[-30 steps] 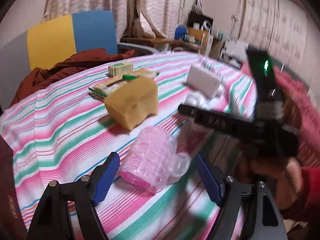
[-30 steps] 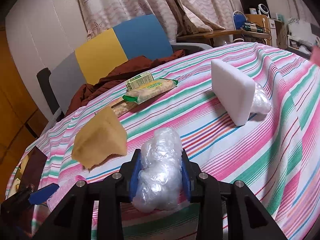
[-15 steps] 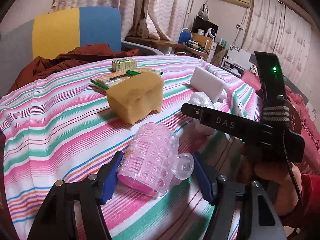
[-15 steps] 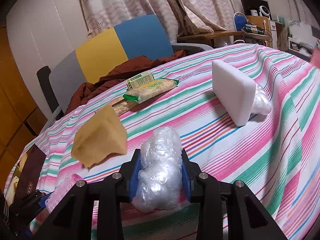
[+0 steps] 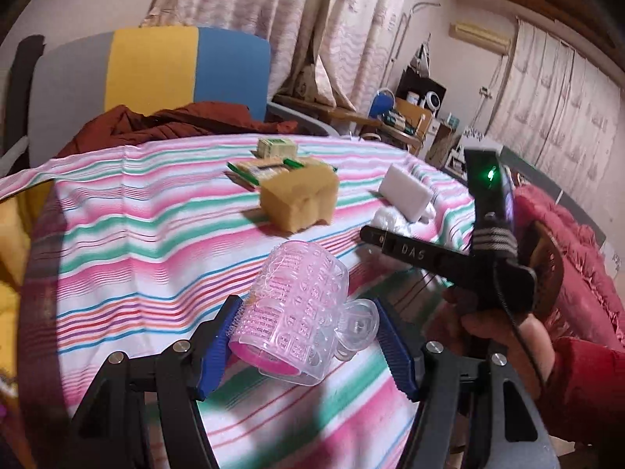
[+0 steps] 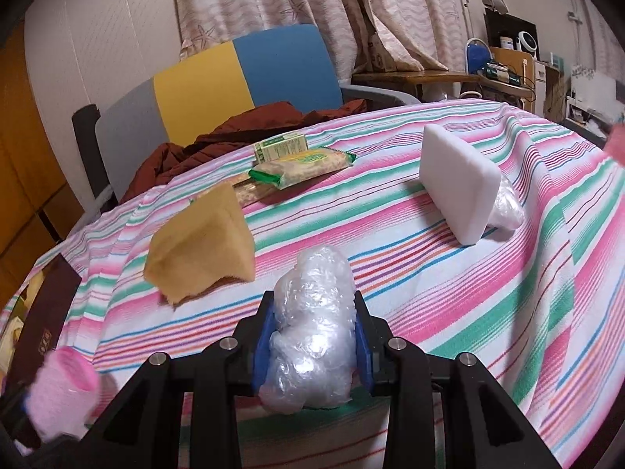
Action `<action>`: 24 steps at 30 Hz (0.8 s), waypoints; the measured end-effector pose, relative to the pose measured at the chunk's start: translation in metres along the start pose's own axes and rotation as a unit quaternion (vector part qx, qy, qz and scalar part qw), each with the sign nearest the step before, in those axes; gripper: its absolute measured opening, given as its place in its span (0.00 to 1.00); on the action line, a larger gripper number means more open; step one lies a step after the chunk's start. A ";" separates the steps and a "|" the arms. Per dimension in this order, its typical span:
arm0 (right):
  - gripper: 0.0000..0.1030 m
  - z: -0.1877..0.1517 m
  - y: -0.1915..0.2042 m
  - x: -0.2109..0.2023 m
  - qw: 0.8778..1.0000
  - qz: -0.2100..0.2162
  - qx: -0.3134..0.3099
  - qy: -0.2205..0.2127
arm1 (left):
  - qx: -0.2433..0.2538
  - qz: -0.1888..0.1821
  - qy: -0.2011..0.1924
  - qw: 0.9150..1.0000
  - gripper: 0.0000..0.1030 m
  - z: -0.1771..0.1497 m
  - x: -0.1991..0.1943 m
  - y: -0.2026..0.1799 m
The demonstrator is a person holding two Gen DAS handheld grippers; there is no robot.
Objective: Organize objects
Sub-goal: 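Grasp the plastic-wrapped bundle with the right gripper while the left holds the curler, then carry the curler and plastic bundle into the gold tray and release both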
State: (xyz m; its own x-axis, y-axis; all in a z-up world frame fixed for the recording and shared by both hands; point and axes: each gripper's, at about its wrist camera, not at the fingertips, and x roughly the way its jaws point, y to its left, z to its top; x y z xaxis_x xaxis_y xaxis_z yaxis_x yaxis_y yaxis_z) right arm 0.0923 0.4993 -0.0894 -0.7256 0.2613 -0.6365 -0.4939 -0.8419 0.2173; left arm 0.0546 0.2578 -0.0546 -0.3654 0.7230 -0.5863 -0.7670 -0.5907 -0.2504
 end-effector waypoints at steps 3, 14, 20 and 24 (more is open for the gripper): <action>0.35 -0.003 0.006 -0.003 1.000 0.020 0.002 0.013 | -0.020 0.000 -0.015 1.000 0.66 -0.001 -0.021 0.009; 0.35 -0.012 0.089 -0.037 0.989 0.141 -0.042 0.036 | -0.083 0.056 -0.063 0.993 0.67 -0.007 -0.090 0.065; 0.35 -0.024 0.154 -0.067 0.972 0.213 -0.098 0.032 | -0.130 0.105 -0.088 0.982 0.67 -0.007 -0.117 0.114; 0.35 -0.034 0.198 -0.081 0.954 0.266 -0.130 0.040 | -0.149 0.140 -0.083 0.975 0.67 -0.003 -0.124 0.145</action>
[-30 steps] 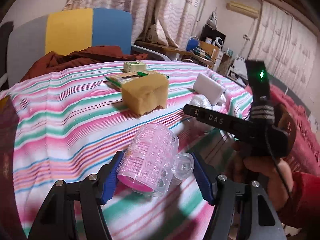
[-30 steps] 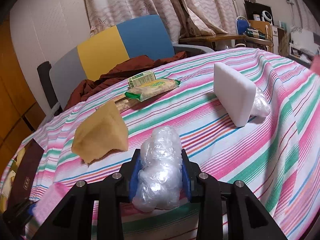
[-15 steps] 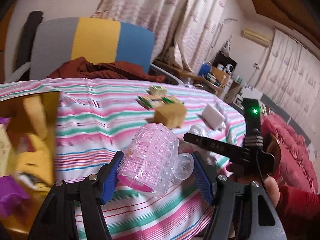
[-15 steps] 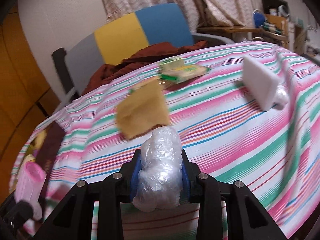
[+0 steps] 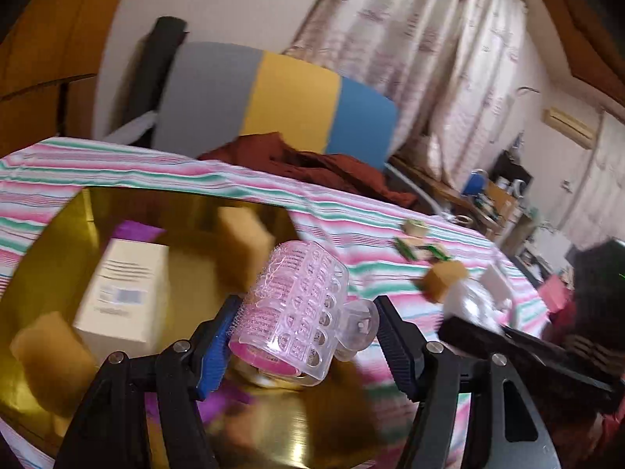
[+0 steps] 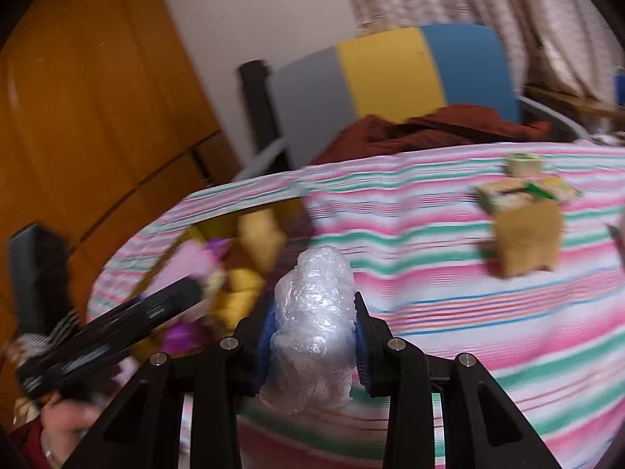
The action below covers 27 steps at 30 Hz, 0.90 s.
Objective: Organize objects
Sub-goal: 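Carry the curler and plastic bundle into the gold tray and release both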
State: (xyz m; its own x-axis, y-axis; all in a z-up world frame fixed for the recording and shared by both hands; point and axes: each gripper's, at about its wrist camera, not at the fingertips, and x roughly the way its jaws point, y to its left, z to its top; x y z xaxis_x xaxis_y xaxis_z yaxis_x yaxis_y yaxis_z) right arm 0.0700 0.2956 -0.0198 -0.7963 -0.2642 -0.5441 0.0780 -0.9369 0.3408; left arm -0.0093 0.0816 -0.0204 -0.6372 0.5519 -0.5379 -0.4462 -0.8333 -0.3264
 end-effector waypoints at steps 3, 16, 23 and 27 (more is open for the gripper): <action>0.35 -0.004 0.028 0.008 0.999 0.030 -0.024 0.008 | -0.017 0.020 0.007 1.000 0.67 0.005 0.005 0.021; 0.56 -0.029 0.085 0.046 0.993 0.037 -0.097 0.059 | -0.038 0.051 0.027 0.998 0.68 0.012 0.022 0.045; 0.64 -0.027 0.077 0.041 0.995 0.031 -0.080 0.048 | -0.039 0.055 0.001 0.998 0.75 0.012 0.008 0.041; 0.66 -0.027 0.070 0.038 0.996 0.027 -0.067 0.045 | -0.031 0.073 -0.022 0.997 0.75 0.015 -0.002 0.038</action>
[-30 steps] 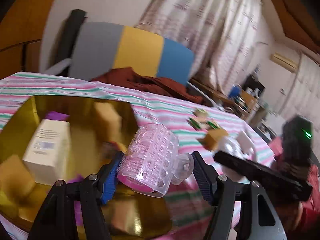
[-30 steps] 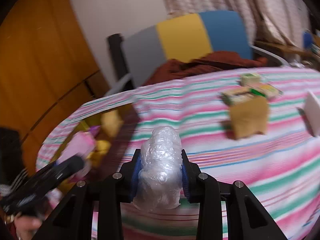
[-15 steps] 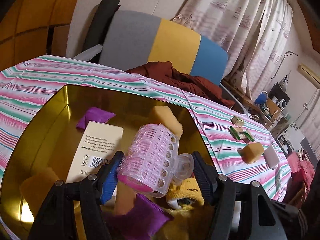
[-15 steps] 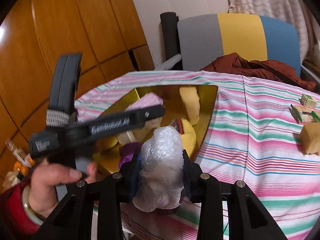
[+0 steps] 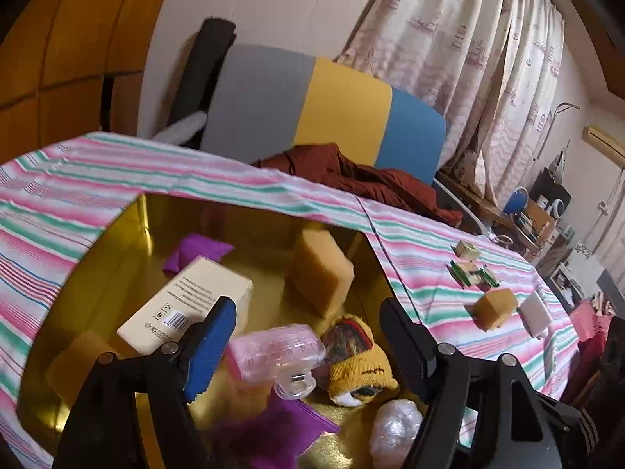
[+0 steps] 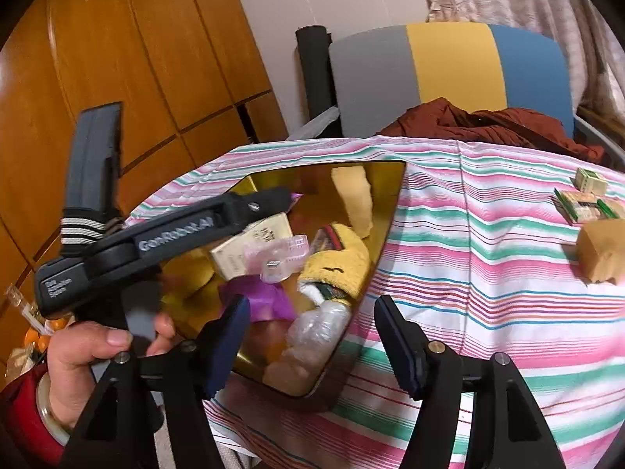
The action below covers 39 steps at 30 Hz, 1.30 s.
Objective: Organize objects
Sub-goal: 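Carry the curler and plastic bundle into the gold tray and release both, then withdraw both grippers from the gold tray toward the pile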
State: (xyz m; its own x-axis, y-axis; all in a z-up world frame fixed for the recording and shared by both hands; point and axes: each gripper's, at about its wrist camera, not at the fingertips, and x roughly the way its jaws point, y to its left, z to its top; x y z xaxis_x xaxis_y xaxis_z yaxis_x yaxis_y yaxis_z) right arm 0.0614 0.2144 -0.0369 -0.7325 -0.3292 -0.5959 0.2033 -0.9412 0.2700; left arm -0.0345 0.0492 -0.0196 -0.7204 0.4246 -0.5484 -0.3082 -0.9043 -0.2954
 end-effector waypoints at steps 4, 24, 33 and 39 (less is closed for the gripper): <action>0.67 0.000 -0.005 -0.005 1.000 -0.006 0.005 -0.007 | -0.017 0.024 -0.034 0.999 0.75 0.002 -0.015 0.004; 0.73 0.007 -0.055 -0.022 0.997 -0.052 0.058 -0.024 | 0.008 -0.006 -0.008 1.000 0.76 -0.017 -0.018 -0.038; 0.74 0.005 -0.106 -0.045 0.991 -0.114 0.071 -0.028 | 0.066 -0.054 0.017 0.996 0.76 -0.028 -0.015 -0.087; 0.75 -0.008 -0.159 -0.067 0.979 -0.172 0.109 -0.028 | 0.106 -0.087 0.036 0.990 0.76 -0.037 -0.011 -0.123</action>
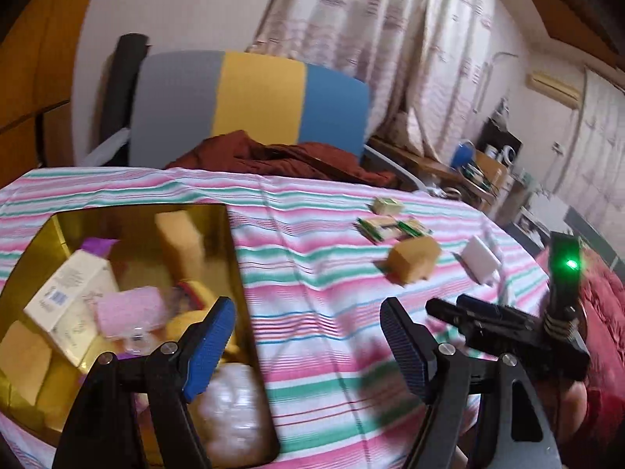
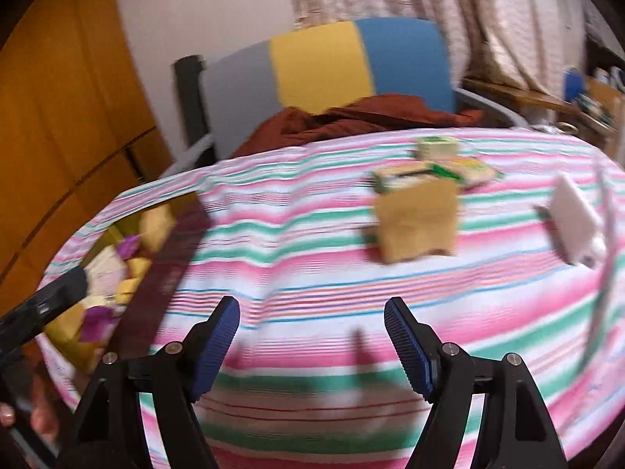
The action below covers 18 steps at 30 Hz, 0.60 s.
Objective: Organize objects
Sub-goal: 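Withdraw both grippers from the gold tray toward the pile, then grasp the white foam block with the right gripper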
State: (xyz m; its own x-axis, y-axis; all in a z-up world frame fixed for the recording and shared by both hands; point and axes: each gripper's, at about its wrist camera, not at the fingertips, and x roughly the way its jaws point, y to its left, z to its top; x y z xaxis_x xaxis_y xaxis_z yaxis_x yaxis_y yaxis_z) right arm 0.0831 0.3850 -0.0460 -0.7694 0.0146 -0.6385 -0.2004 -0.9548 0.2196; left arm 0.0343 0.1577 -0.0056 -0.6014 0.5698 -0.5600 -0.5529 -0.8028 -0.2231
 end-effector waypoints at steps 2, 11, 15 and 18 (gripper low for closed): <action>0.76 0.000 -0.023 -0.002 0.999 -0.028 0.015 -0.002 | 0.012 -0.009 0.003 1.000 0.76 0.000 0.002 -0.010; 0.80 0.037 -0.126 -0.015 0.984 -0.167 0.031 -0.059 | 0.029 -0.043 0.035 0.998 0.76 -0.005 0.021 -0.042; 0.81 0.061 -0.170 -0.004 0.975 -0.209 0.051 -0.062 | 0.040 -0.044 0.044 0.997 0.76 -0.008 0.026 -0.052; 0.81 0.072 -0.192 0.013 0.970 -0.231 0.060 -0.046 | 0.043 -0.044 0.051 0.997 0.76 -0.010 0.029 -0.055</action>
State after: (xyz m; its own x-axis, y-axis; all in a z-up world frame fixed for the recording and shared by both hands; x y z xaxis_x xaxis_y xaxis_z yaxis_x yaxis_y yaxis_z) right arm 0.0682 0.5897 -0.0436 -0.6309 0.4637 -0.6220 -0.6012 -0.7989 0.0143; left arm 0.0534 0.2163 -0.0176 -0.4888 0.6133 -0.6205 -0.6514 -0.7296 -0.2080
